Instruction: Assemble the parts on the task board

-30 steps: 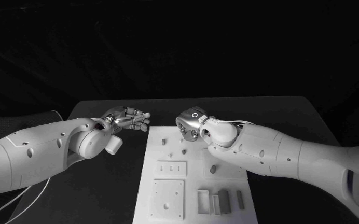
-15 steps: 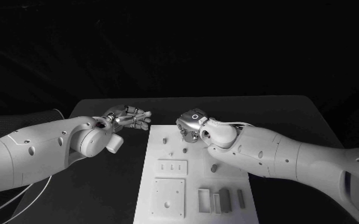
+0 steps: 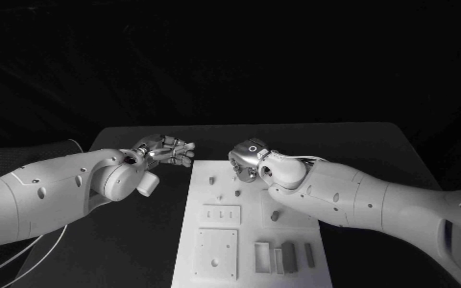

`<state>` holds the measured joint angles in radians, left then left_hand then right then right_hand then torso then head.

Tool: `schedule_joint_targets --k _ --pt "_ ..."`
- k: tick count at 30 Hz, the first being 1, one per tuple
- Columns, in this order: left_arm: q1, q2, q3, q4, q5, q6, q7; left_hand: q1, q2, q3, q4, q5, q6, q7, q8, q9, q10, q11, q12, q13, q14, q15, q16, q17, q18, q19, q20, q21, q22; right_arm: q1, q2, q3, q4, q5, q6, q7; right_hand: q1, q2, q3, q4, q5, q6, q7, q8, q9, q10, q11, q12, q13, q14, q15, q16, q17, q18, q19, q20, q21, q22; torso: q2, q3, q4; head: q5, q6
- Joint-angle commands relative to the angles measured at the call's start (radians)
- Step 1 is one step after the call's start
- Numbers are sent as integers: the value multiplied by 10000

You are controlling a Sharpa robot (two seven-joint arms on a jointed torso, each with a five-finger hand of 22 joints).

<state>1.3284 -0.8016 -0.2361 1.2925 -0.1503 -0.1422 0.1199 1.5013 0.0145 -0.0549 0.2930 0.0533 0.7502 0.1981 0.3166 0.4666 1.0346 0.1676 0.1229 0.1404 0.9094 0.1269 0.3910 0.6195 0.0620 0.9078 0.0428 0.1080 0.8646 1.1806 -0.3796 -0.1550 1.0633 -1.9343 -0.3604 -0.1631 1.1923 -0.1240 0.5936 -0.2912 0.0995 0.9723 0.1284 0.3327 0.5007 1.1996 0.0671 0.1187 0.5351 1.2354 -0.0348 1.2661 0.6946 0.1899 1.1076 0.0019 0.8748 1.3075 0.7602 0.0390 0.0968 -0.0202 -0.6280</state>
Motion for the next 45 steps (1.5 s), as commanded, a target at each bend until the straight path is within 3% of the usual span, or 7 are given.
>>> schedule_joint_targets --k 1,19,45 --pt "13 2 9 13 -26 125 58 42 23 -40 1 -42 74 86 -50 -14 48 10 -61 13 83 0 -59 17 139 20 -80 -63 -16 -13 -18 -9 25 -41 -144 -18 53 -18 50 8 8 48 32 4 8 116 27 -63 15 -45 -50 42 -13 719 5 -48 40 191 -6 -3 10 -18 18" --pt "14 -8 9 18 -29 143 50 48 24 -42 0 -42 77 86 -53 -15 57 9 -74 17 87 -1 -73 31 127 25 -90 -71 -17 -13 -3 -5 38 -52 -325 -23 89 -17 69 3 7 63 28 1 17 131 22 -80 36 -42 -56 53 -16 719 11 -55 51 193 3 -7 15 4 41" --pt "13 52 10 -46 -35 177 41 47 28 -48 2 -42 79 86 -59 -17 65 10 -95 22 92 -2 -94 51 110 31 -102 -83 -20 -12 33 -5 -152 145 159 14 37 -26 60 22 3 33 46 -37 17 115 37 -134 61 -63 -41 58 -26 719 -6 -44 53 191 7 -6 -3 -57 64"
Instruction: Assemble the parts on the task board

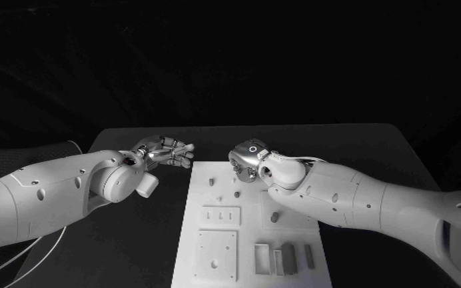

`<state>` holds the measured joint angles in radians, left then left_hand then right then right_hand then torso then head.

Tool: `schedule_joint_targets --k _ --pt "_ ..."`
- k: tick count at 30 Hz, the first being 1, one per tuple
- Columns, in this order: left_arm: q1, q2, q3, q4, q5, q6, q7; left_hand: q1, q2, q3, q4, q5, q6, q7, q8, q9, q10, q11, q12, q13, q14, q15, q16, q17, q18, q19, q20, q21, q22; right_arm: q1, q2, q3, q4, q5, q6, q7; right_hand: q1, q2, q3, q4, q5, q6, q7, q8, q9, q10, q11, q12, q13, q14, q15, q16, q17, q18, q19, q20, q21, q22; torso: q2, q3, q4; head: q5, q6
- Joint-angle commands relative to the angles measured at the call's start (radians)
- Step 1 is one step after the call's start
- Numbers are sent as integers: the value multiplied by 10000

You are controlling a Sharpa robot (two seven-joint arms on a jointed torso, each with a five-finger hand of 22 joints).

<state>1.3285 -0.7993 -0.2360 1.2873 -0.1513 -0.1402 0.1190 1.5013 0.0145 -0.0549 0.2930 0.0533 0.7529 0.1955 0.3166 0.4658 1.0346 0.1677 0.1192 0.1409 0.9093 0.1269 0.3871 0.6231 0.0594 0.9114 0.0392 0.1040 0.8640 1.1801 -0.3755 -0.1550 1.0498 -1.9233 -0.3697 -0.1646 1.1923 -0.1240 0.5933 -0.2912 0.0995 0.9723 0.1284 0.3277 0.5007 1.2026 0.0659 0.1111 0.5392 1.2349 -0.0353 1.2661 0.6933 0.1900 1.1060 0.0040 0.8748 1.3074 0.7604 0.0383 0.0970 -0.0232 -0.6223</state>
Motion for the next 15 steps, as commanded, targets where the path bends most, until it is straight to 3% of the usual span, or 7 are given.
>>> schedule_joint_targets --k 1,6,10,15 --pt "12 33 9 4 -25 161 48 47 28 -48 2 -41 53 113 -59 -9 66 9 -58 17 92 -2 -56 15 135 -5 -67 -44 -13 -7 12 -5 -24 52 263 42 33 -26 61 22 3 33 47 12 17 85 50 -60 21 -59 -35 59 -12 718 9 -64 53 192 2 0 -1 -43 9" --pt "12 49 9 -4 -25 159 50 48 29 -49 1 -41 52 113 -60 -9 68 9 -61 18 93 -2 -60 18 132 -4 -69 -46 -14 -7 102 -7 -116 204 245 110 -10 -64 53 17 4 -32 75 -42 8 32 74 -124 35 -110 -11 55 -21 718 -40 -45 38 190 3 -2 14 -41 4" --pt "12 37 8 2 -25 167 32 48 29 -50 1 -42 52 113 -61 -10 69 9 -64 18 93 -3 -63 21 131 -3 -71 -47 -14 -7 112 -7 -189 355 194 126 -201 -333 55 97 10 -733 375 -482 -185 -121 160 -322 31 -193 86 73 -44 718 -92 2 21 179 0 0 16 -19 -16" --pt "12 35 8 -12 -25 158 32 48 26 -52 1 -42 51 114 -63 -10 70 10 -68 19 94 -3 -67 25 127 -3 -72 -50 -15 -6 96 -7 -205 483 101 147 -439 -741 188 423 7 -1439 261 -839 -400 -625 350 -490 -175 -316 254 75 -83 718 -153 48 -37 160 -4 -7 2 -1 -23"
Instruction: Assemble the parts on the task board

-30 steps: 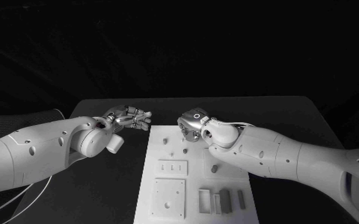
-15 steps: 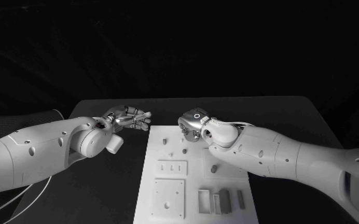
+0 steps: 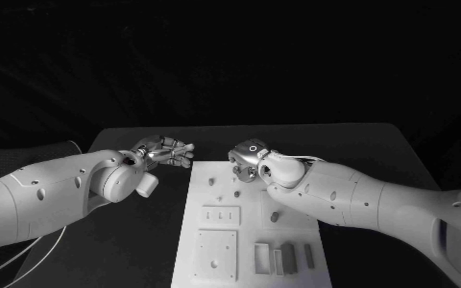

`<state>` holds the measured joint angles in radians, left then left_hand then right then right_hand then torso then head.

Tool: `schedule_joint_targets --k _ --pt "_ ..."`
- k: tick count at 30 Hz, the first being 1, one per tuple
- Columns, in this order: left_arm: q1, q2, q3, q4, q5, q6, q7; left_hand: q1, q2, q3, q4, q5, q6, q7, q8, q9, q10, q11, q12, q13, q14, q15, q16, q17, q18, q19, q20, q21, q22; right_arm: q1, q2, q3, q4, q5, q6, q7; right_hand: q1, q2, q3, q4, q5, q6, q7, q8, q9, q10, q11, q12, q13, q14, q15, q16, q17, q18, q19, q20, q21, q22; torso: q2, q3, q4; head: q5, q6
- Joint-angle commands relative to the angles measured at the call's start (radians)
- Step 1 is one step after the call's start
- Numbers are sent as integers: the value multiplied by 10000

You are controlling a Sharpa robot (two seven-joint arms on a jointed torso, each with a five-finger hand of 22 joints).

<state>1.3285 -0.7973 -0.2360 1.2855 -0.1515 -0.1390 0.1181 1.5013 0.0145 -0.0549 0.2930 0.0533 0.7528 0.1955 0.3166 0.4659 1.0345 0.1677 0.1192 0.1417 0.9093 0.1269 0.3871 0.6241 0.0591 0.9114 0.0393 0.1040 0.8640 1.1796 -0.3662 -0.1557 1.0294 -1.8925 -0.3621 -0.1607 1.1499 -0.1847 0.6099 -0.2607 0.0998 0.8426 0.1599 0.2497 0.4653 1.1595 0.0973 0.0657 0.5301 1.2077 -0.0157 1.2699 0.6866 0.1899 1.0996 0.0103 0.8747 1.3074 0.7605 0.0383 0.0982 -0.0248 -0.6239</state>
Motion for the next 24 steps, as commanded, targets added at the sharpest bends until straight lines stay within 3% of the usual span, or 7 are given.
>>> schedule_joint_targets --k 1,8,14,17,19,24 --pt "12 17 8 4 -23 149 41 48 26 -52 1 -42 51 113 -63 -11 70 10 -69 11 94 -3 -68 16 130 -2 -73 -51 -15 -2 3 0 0 177 36 109 -25 -177 42 161 2 -188 -62 -70 -61 -295 71 -40 -140 -72 91 38 -22 719 -110 -10 -47 160 -5 -5 -14 17 -11" --pt "12 22 7 -7 -23 146 41 50 25 -54 1 -41 50 114 -66 -12 71 10 -74 12 94 -3 -72 20 127 -2 -75 -54 -16 -1 -67 0 65 226 -25 78 -31 -256 75 263 -4 -235 -99 -43 -84 -551 156 -40 -319 -166 171 53 -41 719 -179 15 -78 164 0 2 -17 14 -11" --pt "11 -14 7 -25 -23 118 54 52 26 -54 0 -41 48 115 -68 -13 72 11 -79 13 95 -3 -78 24 124 -1 -78 -56 -17 10 -493 14 579 457 -275 125 -28 -255 85 313 -5 -214 -94 -7 -84 -610 181 -15 -388 -177 198 76 -46 719 -180 21 -76 168 -11 3 -23 4 13" --pt "11 -58 7 -36 -26 84 63 56 25 -54 -1 -41 49 115 -68 -13 73 10 -81 14 95 -4 -80 26 123 -1 -80 -58 -17 91 -839 152 1079 589 -299 122 -20 -244 82 339 -8 -160 -50 39 -76 -578 174 5 -415 -151 192 105 -49 719 -156 13 -57 174 -17 15 -52 21 49" --pt "12 -74 6 -54 -31 61 72 58 24 -54 -2 -41 49 114 -69 -13 73 10 -82 14 95 -4 -81 27 123 -1 -80 -58 -17 146 -1133 319 1452 621 -217 97 -20 -234 76 361 -9 -106 -16 80 -68 -563 171 9 -439 -122 189 127 -54 719 -130 3 -39 179 -17 19 -62 10 75" --pt "12 -154 6 -51 -49 37 76 66 19 -55 -4 -42 50 114 -69 -13 74 10 -86 15 96 -5 -85 31 121 0 -83 -61 -17 428 -1913 492 2294 798 152 40 -25 -219 58 399 -11 -34 0 140 -60 -510 163 20 -478 -44 183 169 -66 719 -76 -21 -1 185 -23 31 -103 -23 161"
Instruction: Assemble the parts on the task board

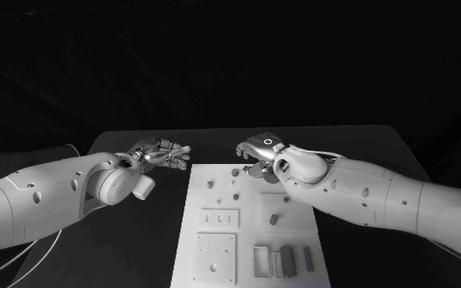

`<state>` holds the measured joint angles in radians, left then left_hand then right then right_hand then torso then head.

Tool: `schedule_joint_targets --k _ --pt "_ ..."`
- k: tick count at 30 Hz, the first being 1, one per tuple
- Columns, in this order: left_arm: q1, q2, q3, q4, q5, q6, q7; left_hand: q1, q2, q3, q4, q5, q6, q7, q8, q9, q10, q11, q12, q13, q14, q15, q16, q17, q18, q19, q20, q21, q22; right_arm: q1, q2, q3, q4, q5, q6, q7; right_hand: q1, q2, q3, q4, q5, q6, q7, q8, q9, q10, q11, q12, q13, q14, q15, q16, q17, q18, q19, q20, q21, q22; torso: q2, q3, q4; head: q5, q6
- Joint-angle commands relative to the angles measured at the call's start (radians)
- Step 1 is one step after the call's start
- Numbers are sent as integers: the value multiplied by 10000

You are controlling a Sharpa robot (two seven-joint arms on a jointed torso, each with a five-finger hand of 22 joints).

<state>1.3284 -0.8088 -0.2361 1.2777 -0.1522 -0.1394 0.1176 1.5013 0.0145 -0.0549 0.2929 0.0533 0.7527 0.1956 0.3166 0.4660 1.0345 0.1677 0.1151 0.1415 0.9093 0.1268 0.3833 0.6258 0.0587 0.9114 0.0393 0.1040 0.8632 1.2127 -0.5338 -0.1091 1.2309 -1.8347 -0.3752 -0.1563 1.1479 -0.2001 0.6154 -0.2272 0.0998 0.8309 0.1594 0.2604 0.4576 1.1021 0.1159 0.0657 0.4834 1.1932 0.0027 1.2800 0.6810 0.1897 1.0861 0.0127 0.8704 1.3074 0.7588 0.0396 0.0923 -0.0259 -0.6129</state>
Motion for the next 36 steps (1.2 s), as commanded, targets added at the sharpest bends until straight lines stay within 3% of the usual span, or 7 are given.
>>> schedule_joint_targets --k 1,9,14,17,19,25,36 --pt "13 -70 8 38 -42 24 76 67 18 -55 -4 -42 51 113 -69 -13 75 10 -45 17 96 -4 -47 15 124 0 -84 -61 -9 196 -499 38 496 227 520 -51 -16 -75 -5 74 -12 90 4 40 17 62 -20 15 -21 106 1 69 -14 721 61 -47 44 185 -7 23 -58 -27 71" --pt "11 -76 6 -25 -43 77 63 47 16 -65 6 -42 53 115 -71 -14 73 15 -59 19 98 -3 -59 25 113 3 -84 -67 -10 326 -1308 98 802 61 1425 -393 -285 -396 14 503 -6 68 -81 79 -17 -216 80 -39 -319 -91 101 -35 -113 721 -119 21 -76 152 -61 90 -258 83 152" --pt "10 -85 4 -51 -50 124 45 41 18 -66 6 -42 55 115 -71 -14 75 15 -61 20 99 -3 -62 28 111 4 -85 -69 -10 325 -1489 95 951 317 2241 -473 -509 -669 -37 818 -12 -198 -294 -16 -96 -572 138 -36 -594 -326 162 -93 -168 721 -345 122 -198 146 -82 109 -314 139 140" --pt "9 -96 3 -64 -58 137 34 37 23 -66 6 -42 58 115 -71 -13 79 15 -63 22 100 -3 -65 31 109 5 -86 -70 -10 317 -1410 91 810 321 2358 -440 -559 -798 -83 901 -14 -466 -385 -116 -160 -868 121 -36 -785 -523 146 -118 -194 721 -530 198 -283 151 -85 132 -327 163 110" --pt "8 -92 3 -73 -72 146 35 36 23 -67 6 -42 59 115 -71 -13 80 14 -64 22 101 -3 -66 32 109 6 -87 -71 -10 291 -1362 88 705 321 2342 -441 -521 -815 -95 901 -15 -550 -408 -133 -176 -948 110 -30 -867 -582 136 -105 -198 721 -584 223 -299 160 -75 120 -322 138 118" --pt "3 -45 2 -107 -76 181 34 33 29 -66 5 -41 61 114 -70 -13 86 13 -66 25 102 -4 -71 38 106 7 -89 -74 -11 214 -1279 82 512 262 2507 -514 -440 -837 -128 861 -16 -684 -348 -151 -199 -1074 113 -22 -1016 -670 140 -77 -209 721 -653 258 -310 174 -66 91 -283 108 91" --pt "-12 17 0 -187 -79 241 18 19 40 -68 7 -42 63 114 -72 -13 90 13 -74 28 104 -4 -80 46 100 9 -92 -79 -11 61 -1134 62 446 274 2602 -469 -450 -729 -168 991 -13 -247 -137 176 -114 -903 -70 54 -1132 -721 -28 52 -215 721 -688 284 -257 196 -66 87 -288 112 11"
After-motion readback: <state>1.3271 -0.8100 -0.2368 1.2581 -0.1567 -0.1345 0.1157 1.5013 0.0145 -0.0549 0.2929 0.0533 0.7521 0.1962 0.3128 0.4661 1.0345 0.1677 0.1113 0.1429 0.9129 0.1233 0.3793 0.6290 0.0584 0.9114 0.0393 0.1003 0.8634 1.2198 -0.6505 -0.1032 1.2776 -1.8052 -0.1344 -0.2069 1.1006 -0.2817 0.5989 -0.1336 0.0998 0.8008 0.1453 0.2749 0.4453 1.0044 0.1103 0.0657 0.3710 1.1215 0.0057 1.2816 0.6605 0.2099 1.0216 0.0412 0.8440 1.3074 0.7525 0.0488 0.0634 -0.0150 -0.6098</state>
